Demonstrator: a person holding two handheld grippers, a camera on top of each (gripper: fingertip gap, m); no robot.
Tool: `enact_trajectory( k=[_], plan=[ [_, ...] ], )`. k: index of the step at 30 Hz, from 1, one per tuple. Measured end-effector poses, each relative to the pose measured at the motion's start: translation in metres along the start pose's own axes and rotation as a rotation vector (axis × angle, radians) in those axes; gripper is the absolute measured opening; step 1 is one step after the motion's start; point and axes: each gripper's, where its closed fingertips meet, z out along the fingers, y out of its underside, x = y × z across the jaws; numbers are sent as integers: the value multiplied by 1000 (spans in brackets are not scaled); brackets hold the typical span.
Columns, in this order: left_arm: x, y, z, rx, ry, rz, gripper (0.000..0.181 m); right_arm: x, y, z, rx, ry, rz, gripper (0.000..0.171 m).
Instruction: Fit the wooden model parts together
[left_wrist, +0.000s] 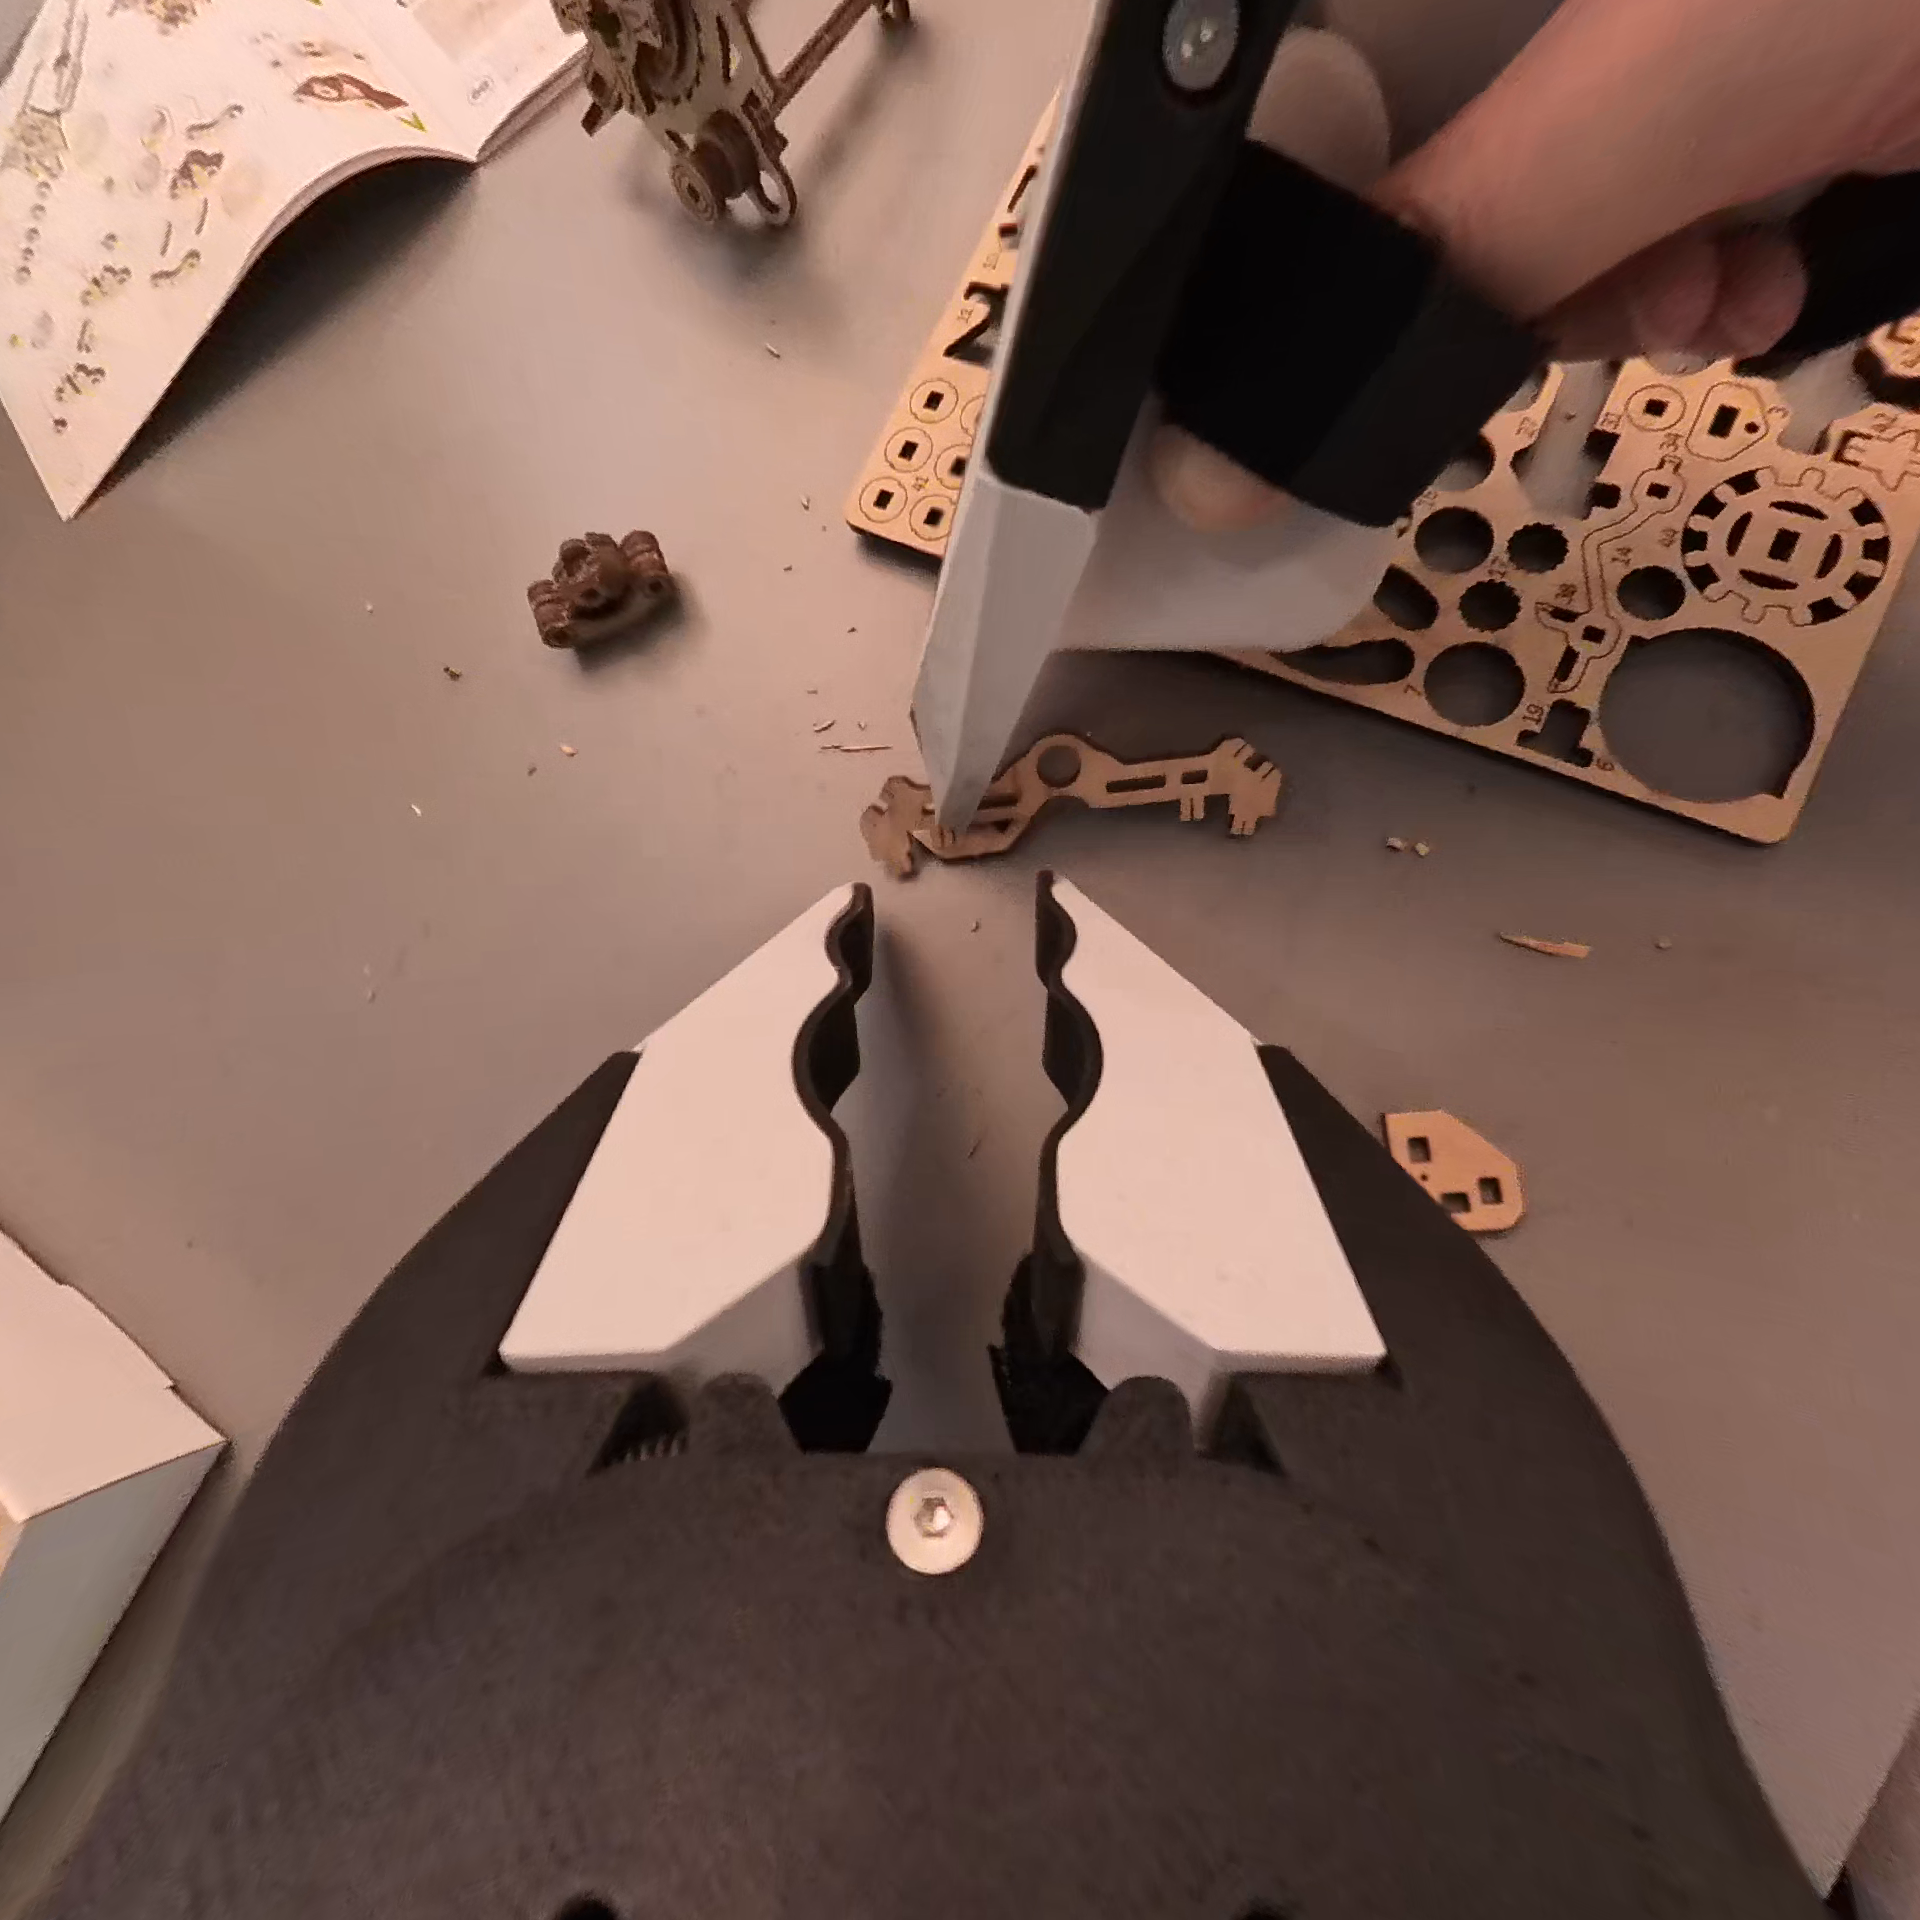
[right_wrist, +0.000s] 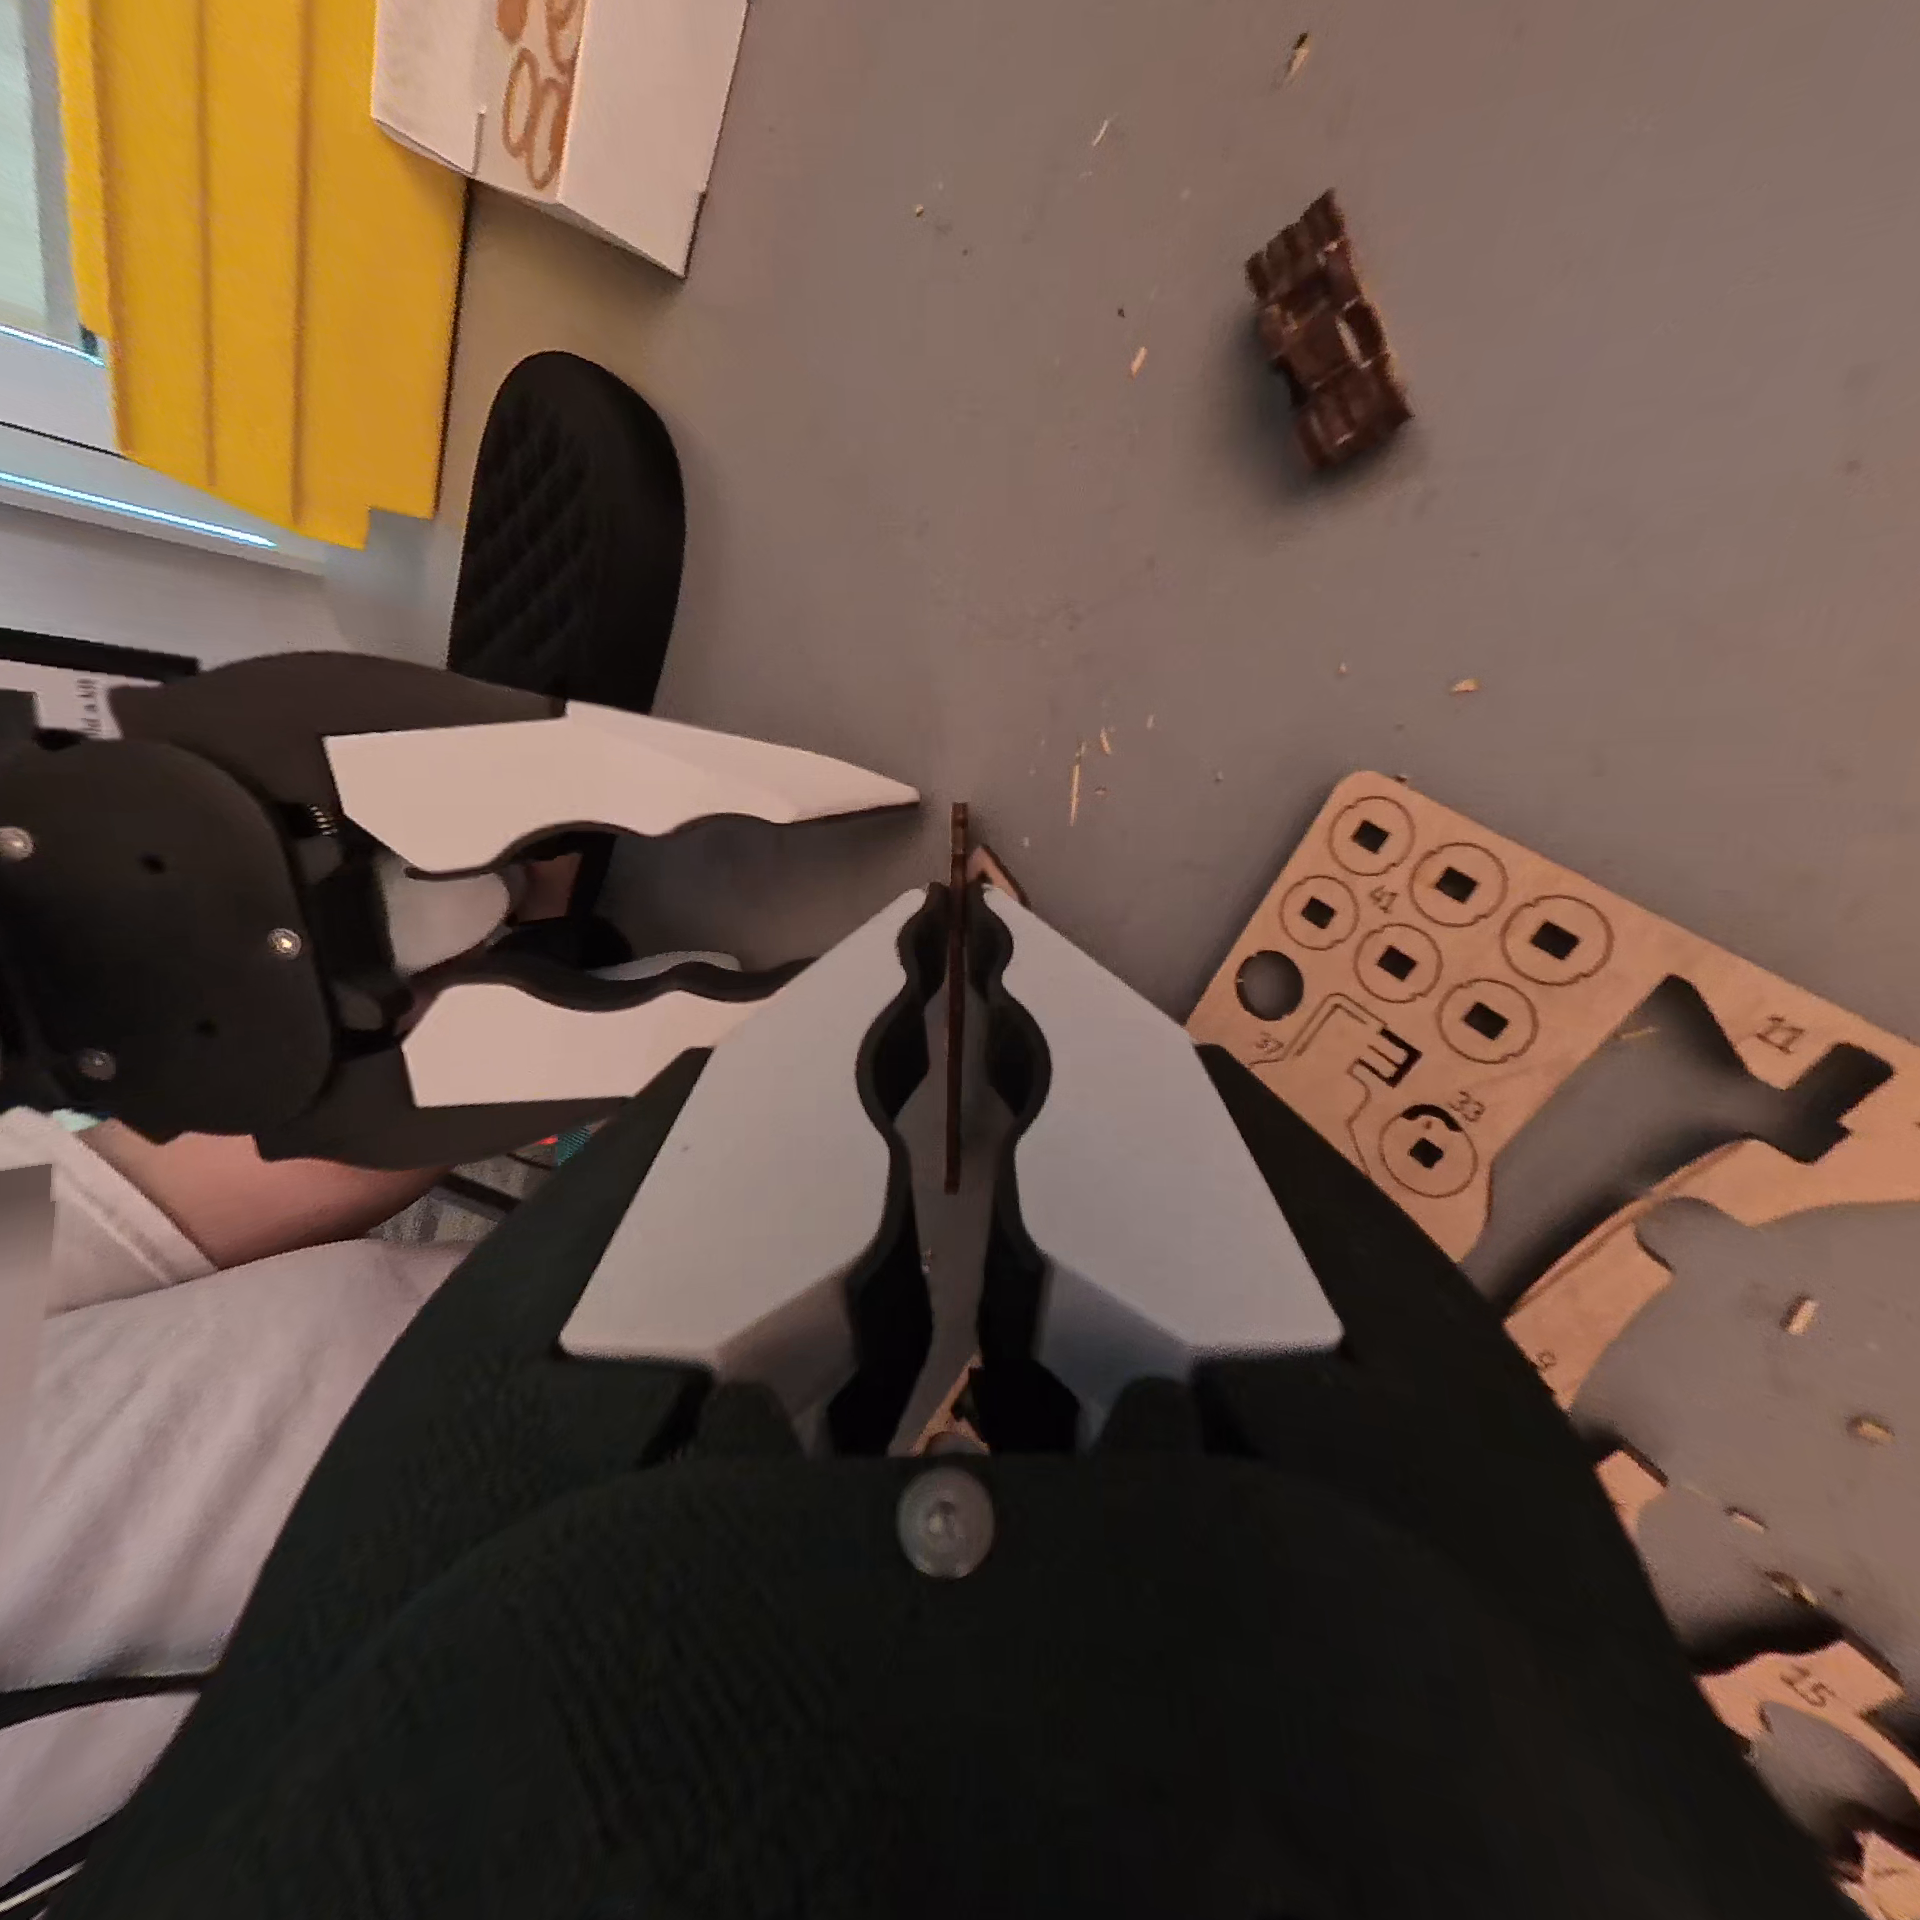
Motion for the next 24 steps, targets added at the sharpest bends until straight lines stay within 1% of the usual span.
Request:
enact_trajectory(
  k=[1, 4, 8, 12, 13, 20, 24],
  plan=[
    [0, -1, 1, -2, -9, 5, 30, -3, -2, -1, 16, -18, -5, 1],
    [1, -3, 2, -5, -25, 3, 30, -4, -9, -10, 51, -13, -42, 1],
    [0, -3, 3, -13, -36, -37, 33, 4, -14, -21, 43, 28, -83, 2],
    [-2, -7, 5, -9, -64, -60, 47, 6, -12, -17, 18, 18, -114, 2],
    [-2, -8, 6, -9, -72, -60, 48, 5, -12, -16, 18, 14, -128, 2],
    [-9, -9, 7, -20, -125, -36, 50, 6, 1, -9, -59, 37, -169, 2],
    [-16, -4, 4, -28, -142, -38, 45, 3, 9, -11, -85, 23, -162, 2]
  ],
)
